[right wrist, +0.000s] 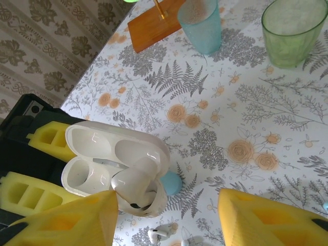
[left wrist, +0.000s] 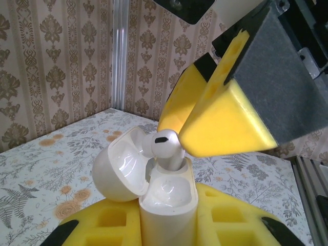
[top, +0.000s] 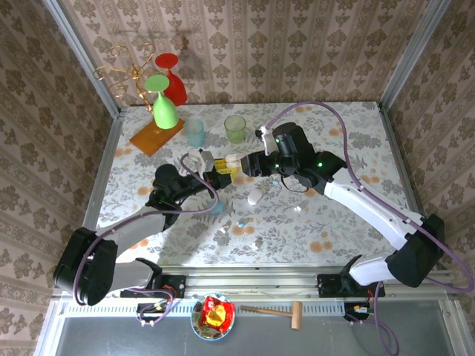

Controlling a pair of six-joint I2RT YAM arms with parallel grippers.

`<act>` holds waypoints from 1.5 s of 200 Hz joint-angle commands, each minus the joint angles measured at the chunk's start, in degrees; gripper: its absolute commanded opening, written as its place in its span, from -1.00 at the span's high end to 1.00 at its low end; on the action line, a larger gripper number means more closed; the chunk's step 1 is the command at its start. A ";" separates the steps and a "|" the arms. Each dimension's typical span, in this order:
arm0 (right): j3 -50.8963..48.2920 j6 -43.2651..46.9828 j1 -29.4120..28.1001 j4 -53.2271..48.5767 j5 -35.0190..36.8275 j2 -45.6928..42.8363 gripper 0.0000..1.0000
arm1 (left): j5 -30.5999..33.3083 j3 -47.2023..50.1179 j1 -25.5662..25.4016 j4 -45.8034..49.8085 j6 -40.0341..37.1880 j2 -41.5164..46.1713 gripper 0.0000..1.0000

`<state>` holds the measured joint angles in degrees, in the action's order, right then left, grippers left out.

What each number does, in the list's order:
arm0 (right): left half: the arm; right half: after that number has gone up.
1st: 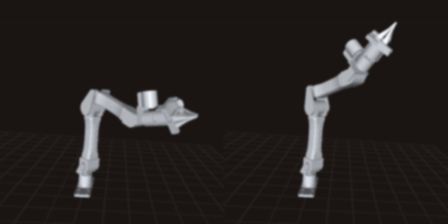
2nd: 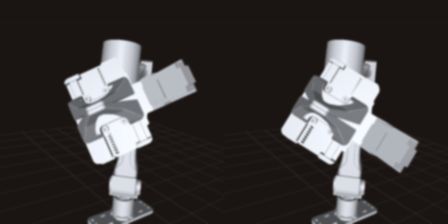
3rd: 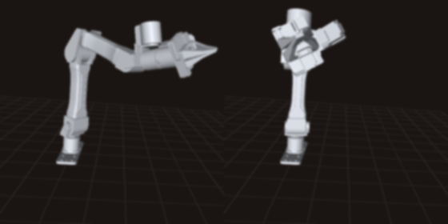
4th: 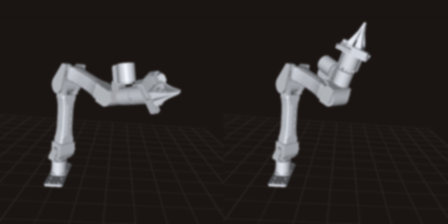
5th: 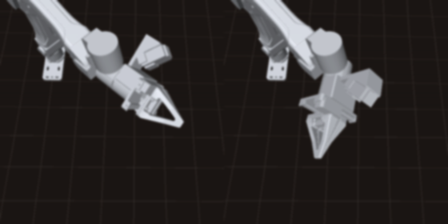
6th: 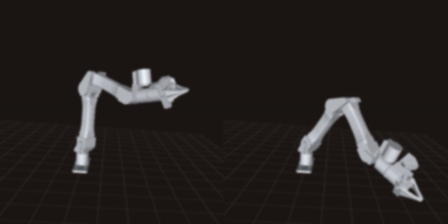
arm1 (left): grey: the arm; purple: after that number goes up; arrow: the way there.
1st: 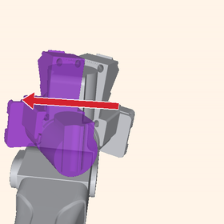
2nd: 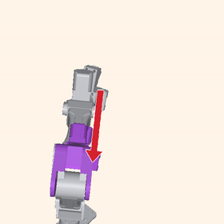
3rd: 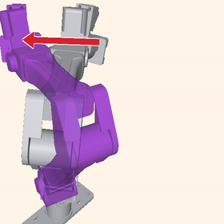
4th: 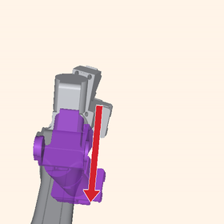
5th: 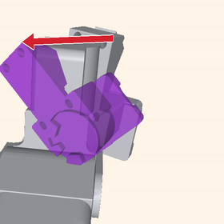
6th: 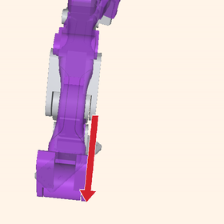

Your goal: Insert the wireless bluetooth earbuds into the charging case

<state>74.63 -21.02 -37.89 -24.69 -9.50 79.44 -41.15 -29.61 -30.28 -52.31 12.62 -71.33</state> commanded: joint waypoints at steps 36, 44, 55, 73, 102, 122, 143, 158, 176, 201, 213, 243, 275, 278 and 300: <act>-1.50 -0.47 -0.07 3.49 -8.61 -3.01 -0.15 | -0.65 0.41 0.31 -1.48 -0.55 1.56 1.00; -2.00 -1.10 -0.08 4.65 -9.37 -3.59 -0.18 | -0.61 0.42 0.39 -1.54 -0.56 1.39 1.00; -2.04 -1.51 0.01 5.06 -9.00 -4.22 -0.20 | -0.73 0.43 0.40 -1.72 -0.50 1.30 1.00; -1.94 -1.36 0.17 4.46 -7.24 -4.88 -0.20 | -0.77 0.43 0.41 -2.01 -0.45 1.03 1.00; -0.84 -3.90 1.19 3.25 -5.28 -4.56 -0.06 | -1.13 0.18 0.49 -1.73 -0.88 1.02 1.00; 3.23 -5.56 1.33 -1.25 -3.69 -2.61 0.11 | -1.30 0.29 0.48 -0.51 -2.03 1.02 1.00; 7.65 -5.93 1.26 -7.18 -4.57 -0.30 0.13 | -0.66 0.60 0.49 -0.53 -2.59 0.86 1.00; 10.19 -6.18 0.99 -11.64 -3.68 1.52 0.14 | -0.43 0.44 0.49 -0.63 -2.86 0.60 1.00; 12.63 -6.99 0.37 -15.57 -2.11 2.78 0.19 | -0.26 0.04 0.58 -0.68 -3.22 0.15 1.00; 15.68 -8.91 -0.75 -19.48 0.34 4.74 0.21 | -0.21 -0.23 0.65 -1.62 -3.40 -0.69 1.00; 17.06 -9.30 -1.45 -21.08 1.56 5.84 0.22 | -0.23 -0.22 0.66 -1.91 -3.50 -0.91 1.00; 19.77 -9.66 -2.61 -23.53 3.84 8.25 0.25 | -0.29 0.06 0.75 -2.22 -3.85 -1.09 1.00; 21.92 -9.40 -3.20 -24.51 4.05 10.54 0.25 | -0.62 0.50 0.84 -2.48 -4.18 -1.00 1.00; 22.25 -9.38 -3.24 -24.62 4.05 10.82 0.25 | -0.60 0.56 0.84 -2.50 -4.23 -0.93 1.00; 24.10 -9.18 -3.50 -24.88 3.58 12.41 0.26 | -0.81 0.85 0.92 -2.52 -4.45 -0.85 1.00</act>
<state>95.61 -30.04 -40.80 -47.03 -7.05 90.26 -41.15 -29.61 -29.85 -52.40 9.74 -72.31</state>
